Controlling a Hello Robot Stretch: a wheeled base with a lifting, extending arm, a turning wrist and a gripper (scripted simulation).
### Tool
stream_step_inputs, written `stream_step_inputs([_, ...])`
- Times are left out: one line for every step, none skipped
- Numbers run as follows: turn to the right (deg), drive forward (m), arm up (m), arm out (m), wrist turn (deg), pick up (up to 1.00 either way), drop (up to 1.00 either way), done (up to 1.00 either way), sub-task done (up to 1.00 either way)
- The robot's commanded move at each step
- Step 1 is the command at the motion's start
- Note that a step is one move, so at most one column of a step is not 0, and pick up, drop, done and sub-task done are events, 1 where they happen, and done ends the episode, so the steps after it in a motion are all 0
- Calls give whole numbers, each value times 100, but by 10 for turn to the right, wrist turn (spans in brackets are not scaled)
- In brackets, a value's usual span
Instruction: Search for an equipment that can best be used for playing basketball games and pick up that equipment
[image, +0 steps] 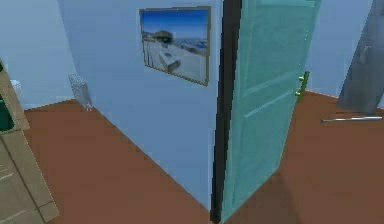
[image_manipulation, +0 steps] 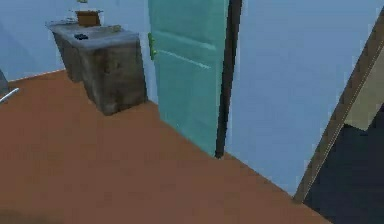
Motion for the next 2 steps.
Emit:
stream_step_inputs([0,40,0,0,0,0,0,0,0])
stream_step_inputs([-390,0,0,0,0,0,0,0,0])
